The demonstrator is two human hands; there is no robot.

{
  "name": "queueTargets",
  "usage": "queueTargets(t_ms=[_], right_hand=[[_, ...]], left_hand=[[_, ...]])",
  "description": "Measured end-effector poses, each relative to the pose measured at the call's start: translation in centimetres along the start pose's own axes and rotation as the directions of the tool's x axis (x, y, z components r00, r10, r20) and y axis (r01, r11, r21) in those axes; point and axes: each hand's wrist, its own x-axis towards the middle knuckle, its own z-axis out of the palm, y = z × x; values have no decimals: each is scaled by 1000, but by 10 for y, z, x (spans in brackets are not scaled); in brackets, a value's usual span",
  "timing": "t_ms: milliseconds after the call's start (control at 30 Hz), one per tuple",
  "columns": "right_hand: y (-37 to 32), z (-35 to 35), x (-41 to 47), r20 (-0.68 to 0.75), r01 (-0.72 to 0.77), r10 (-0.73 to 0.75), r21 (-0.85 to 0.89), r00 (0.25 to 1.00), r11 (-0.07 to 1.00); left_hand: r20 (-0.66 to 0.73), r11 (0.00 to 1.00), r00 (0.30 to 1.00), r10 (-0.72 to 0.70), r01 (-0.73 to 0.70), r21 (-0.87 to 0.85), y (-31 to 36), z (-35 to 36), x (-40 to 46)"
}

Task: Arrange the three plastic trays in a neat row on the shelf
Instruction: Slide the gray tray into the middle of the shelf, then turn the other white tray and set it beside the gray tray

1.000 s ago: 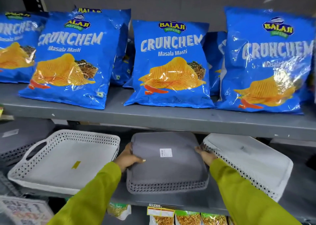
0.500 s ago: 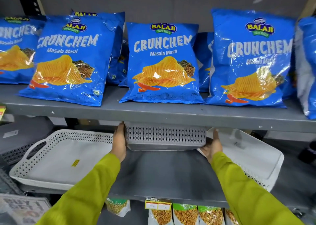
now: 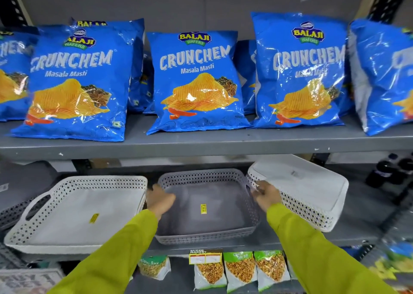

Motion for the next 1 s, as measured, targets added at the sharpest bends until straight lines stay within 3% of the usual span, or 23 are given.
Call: queueTargets(t_ms=[67, 133, 233, 333, 400, 500, 600, 700, 733, 767, 800, 867, 900, 1000], right_hand=[[9, -21, 4, -195, 69, -83, -81, 977, 994], [20, -44, 14, -235, 56, -125, -278, 964, 959], [42, -73, 30, -97, -47, -10, -567, 995, 822], [62, -85, 45, 92, 11, 84, -734, 992, 679], [74, -89, 50, 166, 87, 68, -773, 984, 628], [97, -94, 46, 193, 138, 27, -784, 981, 606], [116, -110, 29, 243, 206, -14, -785, 970, 584], [127, -141, 10, 381, 334, -57, -719, 923, 609], [126, -153, 5, 368, 315, -75, -655, 927, 687], [126, -164, 5, 266, 234, -97, -549, 959, 802], [126, -173, 8, 81, 108, -81, -433, 993, 895], [134, -190, 27, -267, -84, 2, -296, 964, 951], [135, -193, 35, -309, -194, 105, -272, 945, 942], [150, -190, 63, -173, -466, 453, -44, 875, 883]], left_hand=[[-84, 986, 989, 121, -110, 125, 20, 9, 3], [-66, 958, 970, 234, -218, 187, 46, 23, 0], [72, 908, 941, 330, -337, 250, 87, 61, -5], [187, 826, 869, 459, -494, 272, 121, 101, -9], [252, 772, 808, 533, -586, 246, 141, 120, -14], [313, 755, 774, 551, -622, 209, 159, 146, -20], [393, 771, 757, 522, -616, 162, 165, 166, -26], [475, 815, 764, 436, -560, 151, 171, 186, -32], [492, 829, 768, 409, -539, 151, 173, 194, -32], [508, 841, 770, 387, -520, 147, 176, 201, -33], [522, 851, 769, 368, -505, 143, 179, 206, -36], [554, 870, 759, 342, -479, 119, 185, 217, -42], [572, 880, 753, 324, -463, 110, 187, 220, -46], [655, 904, 696, 294, -426, 47, 189, 233, -50]])
